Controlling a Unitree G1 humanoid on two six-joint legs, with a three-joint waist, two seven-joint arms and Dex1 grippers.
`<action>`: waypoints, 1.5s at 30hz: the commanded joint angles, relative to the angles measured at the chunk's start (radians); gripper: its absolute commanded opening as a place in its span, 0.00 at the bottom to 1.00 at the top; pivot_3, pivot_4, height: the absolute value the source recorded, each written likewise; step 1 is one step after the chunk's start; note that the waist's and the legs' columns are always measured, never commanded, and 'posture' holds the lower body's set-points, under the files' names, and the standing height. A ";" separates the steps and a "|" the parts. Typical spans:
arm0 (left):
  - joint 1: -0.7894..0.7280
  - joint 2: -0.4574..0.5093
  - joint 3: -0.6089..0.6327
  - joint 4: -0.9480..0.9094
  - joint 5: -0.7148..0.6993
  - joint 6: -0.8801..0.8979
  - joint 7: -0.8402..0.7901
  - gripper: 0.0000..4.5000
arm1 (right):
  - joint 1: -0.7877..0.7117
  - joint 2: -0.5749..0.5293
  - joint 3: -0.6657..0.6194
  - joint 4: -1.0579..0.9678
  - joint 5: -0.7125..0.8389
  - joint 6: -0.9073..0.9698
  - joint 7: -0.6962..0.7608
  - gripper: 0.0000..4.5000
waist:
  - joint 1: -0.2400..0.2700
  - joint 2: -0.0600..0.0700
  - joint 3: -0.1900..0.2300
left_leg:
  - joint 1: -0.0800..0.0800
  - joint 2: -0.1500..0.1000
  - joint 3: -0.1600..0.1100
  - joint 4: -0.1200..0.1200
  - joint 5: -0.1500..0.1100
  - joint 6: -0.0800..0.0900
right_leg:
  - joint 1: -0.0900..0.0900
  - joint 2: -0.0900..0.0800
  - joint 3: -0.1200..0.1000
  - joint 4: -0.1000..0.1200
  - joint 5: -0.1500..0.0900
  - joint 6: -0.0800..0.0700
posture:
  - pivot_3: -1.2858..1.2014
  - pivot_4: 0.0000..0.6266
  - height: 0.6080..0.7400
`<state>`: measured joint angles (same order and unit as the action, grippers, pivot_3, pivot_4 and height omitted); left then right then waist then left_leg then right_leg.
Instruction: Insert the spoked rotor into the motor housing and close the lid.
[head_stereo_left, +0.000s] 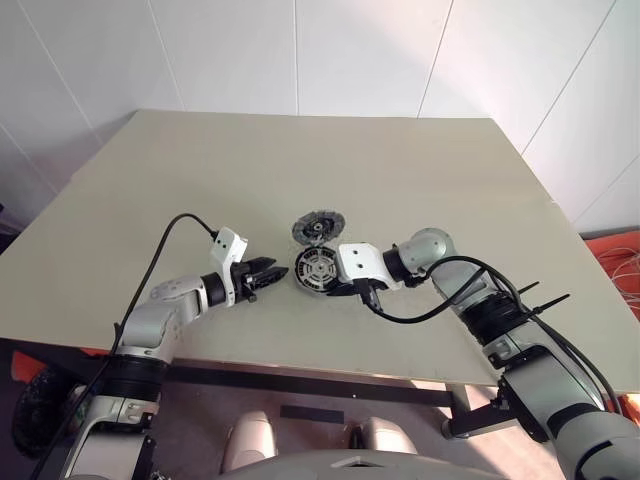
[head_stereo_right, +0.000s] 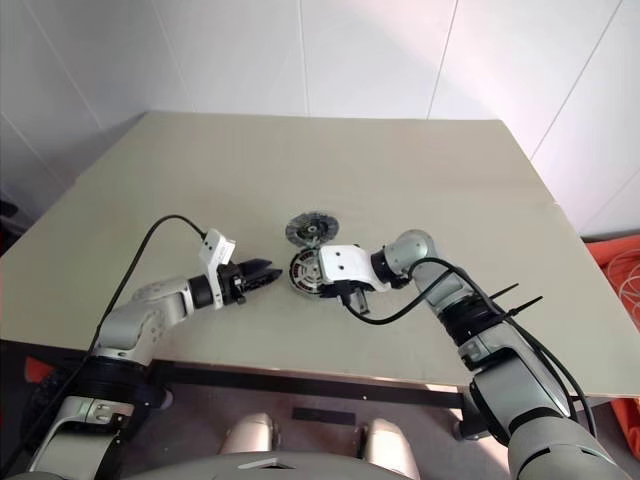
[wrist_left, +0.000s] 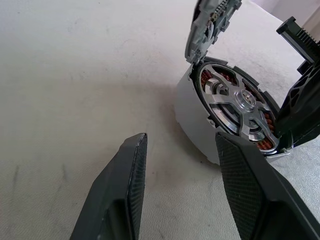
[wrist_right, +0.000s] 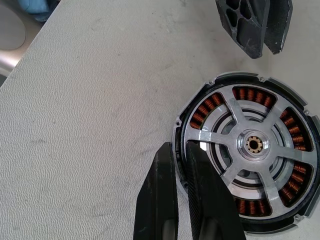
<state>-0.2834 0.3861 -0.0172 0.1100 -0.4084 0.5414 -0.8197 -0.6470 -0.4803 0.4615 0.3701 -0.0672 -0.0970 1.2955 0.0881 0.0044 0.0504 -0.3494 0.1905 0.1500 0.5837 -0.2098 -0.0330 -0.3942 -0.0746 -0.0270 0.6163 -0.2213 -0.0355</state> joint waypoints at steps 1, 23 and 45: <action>-0.006 -0.001 0.017 -0.032 -0.008 -0.021 0.005 0.51 | -0.011 -0.011 -0.019 -0.033 -0.008 -0.006 -0.014 0.00 | 0.000 0.000 0.000 | 0.000 0.000 0.000 0.000 0.000 0.000 | 0.000 0.000 0.000 0.000 0.000 0.000 | 0.52 0.00 1.00; 0.050 -0.089 0.014 -0.033 -0.008 -0.045 0.069 0.51 | 0.136 -0.344 -0.060 -0.350 0.017 0.090 0.124 0.00 | 0.010 0.000 0.001 | -0.001 -0.001 0.000 0.000 -0.002 0.003 | 0.002 -0.001 0.000 -0.005 0.000 0.000 | 0.52 0.00 1.00; 0.100 -0.129 0.017 -0.019 -0.002 -0.087 0.101 0.51 | 0.008 -0.197 -0.095 -0.585 0.207 1.251 -0.146 0.00 | 0.009 0.000 0.001 | 0.002 0.000 0.000 0.000 -0.001 0.001 | 0.004 0.000 0.000 -0.004 0.000 0.000 | 0.52 0.00 1.00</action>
<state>-0.1812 0.2529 -0.0067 0.1055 -0.4080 0.4668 -0.7159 -0.6108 -0.6880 0.3989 -0.2143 0.1240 1.1134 1.1910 0.0966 0.0045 0.0510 -0.3471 0.1901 0.1497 0.5833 -0.2103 -0.0323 -0.3902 -0.0749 -0.0269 0.6125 -0.2213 -0.0352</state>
